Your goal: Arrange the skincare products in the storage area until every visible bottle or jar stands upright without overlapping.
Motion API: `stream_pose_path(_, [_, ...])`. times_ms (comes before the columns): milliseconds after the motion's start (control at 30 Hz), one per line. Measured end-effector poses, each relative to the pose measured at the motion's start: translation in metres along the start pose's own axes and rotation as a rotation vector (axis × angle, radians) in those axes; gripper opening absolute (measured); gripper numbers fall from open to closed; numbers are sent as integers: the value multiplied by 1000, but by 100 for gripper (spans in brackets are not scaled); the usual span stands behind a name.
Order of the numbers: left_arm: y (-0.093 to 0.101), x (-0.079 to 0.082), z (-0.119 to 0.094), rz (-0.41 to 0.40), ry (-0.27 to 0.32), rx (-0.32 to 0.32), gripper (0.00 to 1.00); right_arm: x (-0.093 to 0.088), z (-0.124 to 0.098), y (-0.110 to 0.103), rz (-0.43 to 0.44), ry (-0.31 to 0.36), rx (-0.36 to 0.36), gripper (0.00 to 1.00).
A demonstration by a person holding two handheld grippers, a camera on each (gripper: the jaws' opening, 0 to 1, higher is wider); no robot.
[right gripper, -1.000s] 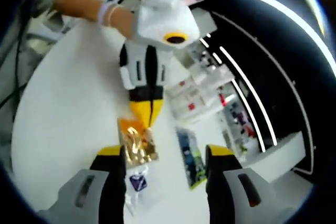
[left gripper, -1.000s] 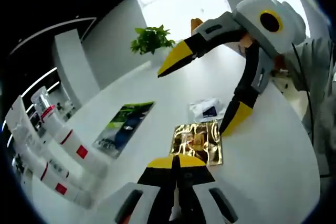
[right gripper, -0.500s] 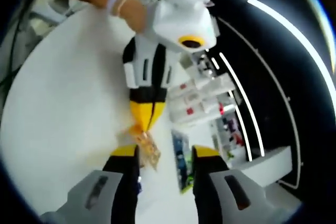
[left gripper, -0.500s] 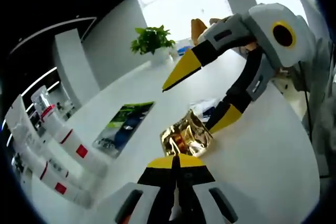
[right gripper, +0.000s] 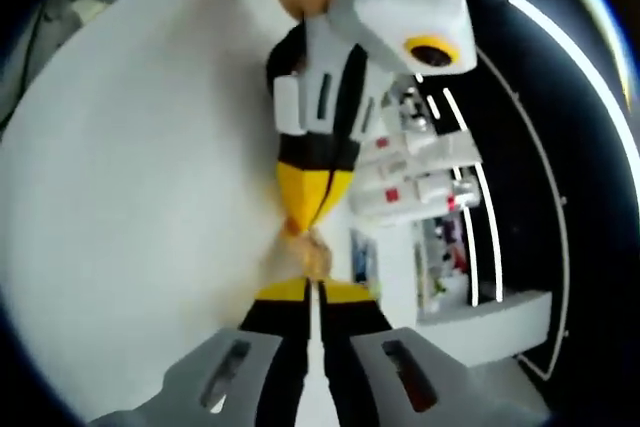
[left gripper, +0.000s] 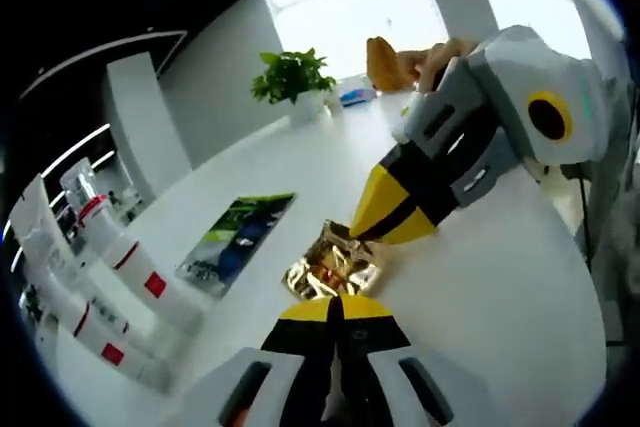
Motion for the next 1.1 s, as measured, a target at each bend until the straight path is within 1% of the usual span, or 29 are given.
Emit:
stream_pose_path(33, [1, 0, 1, -45, 12, -16, 0, 0, 0, 0, 0, -2, 2, 1])
stream_pose_path(67, [-2, 2, 1, -66, 24, -15, 0, 0, -1, -1, -2, -5, 1, 0])
stream_pose_path(100, [-5, 4, 1, -69, 39, -8, 0, 0, -3, -1, -15, -7, -14, 0])
stream_pose_path(133, [-8, 13, 0, -96, 103, 5, 2, 0, -4, 1, -28, -12, -35, 0])
stream_pose_path(200, [-14, 24, -5, -185, 181, 19, 10, 3, -7, 7, -56, 6, -92, 0])
stream_pose_path(233, [-17, 26, -8, -227, 212, 21, 17, 3, -9, 9, -63, 12, -112, 0])
stream_pose_path(267, [-21, 26, -9, -274, 220, 32, 19, 4, -11, 12, -67, 15, -132, 0])
stream_pose_path(300, [-22, 26, -10, -287, 220, 38, 18, 5, -13, 15, -75, 13, -154, 0])
stream_pose_path(333, [-27, 23, -12, -317, 225, 56, 18, 5, -15, 19, -94, 4, -182, 0])
stream_pose_path(367, [-31, 22, -13, -330, 243, 68, 18, 5, -17, 22, -116, -3, -214, 0])
stream_pose_path(400, [-34, 23, -14, -353, 267, 74, 18, 6, -20, 26, -147, -11, -250, 0])
stream_pose_path(467, [-39, 28, -18, -455, 336, 68, 18, 7, -23, 31, -215, -26, -318, 0])
stream_pose_path(500, [-39, 32, -20, -523, 373, 44, 18, 8, -26, 33, -258, -37, -353, 0])
stream_pose_path(533, [-38, 37, -22, -604, 411, 2, 18, 10, -28, 34, -294, -46, -386, 0])
stream_pose_path(567, [-34, 43, -24, -707, 454, -83, 18, 13, -29, 35, -317, -38, -422, 0])
stream_pose_path(600, [-28, 48, -25, -773, 480, -162, 18, 15, -31, 36, -333, -33, -443, 0])
stream_pose_path(633, [-23, 51, -28, -827, 498, -241, 17, 17, -32, 37, -352, -33, -466, 0])
stream_pose_path(667, [-19, 55, -28, -872, 518, -292, 17, 19, -34, 39, -367, -33, -490, 0])
stream_pose_path(700, [-17, 58, -29, -901, 543, -334, 17, 19, -33, 39, -364, -29, -492, 0])
stream_pose_path(767, [-15, 61, -31, -943, 580, -384, 17, 22, -35, 41, -361, -17, -515, 0])
stream_pose_path(800, [-13, 62, -31, -954, 584, -392, 17, 23, -36, 42, -362, -11, -530, 0])
stream_pose_path(867, [-13, 60, -29, -966, 579, -391, 17, 26, -38, 44, -367, -2, -545, 0])
stream_pose_path(933, [-14, 60, -28, -964, 574, -389, 12, 32, -38, 44, -367, 26, -553, 0])
stream_pose_path(967, [-13, 58, -28, -940, 570, -392, 8, 34, -36, 44, -374, 38, -552, 0])
stream_pose_path(1000, [-10, 58, -29, -911, 571, -405, 5, 35, -35, 44, -366, 32, -556, 0])
stream_pose_path(1033, [-10, 59, -31, -932, 560, -390, 2, 34, -34, 44, -343, 51, -563, 0])
stream_pose_path(1100, [-10, 58, -35, -916, 556, -370, 0, 34, -28, 46, -297, 113, -539, 1])
Point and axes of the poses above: the point that each gripper's makers call its tool centre point, and the gripper's own axes: z roughly forward along the fingers, y roughly to its right, x roughly out of its top, the point moved 5 cm from there along -z, roughly backward along the fingers, and after that the axes turned 9 degrees about y, right-handed, at the moved point
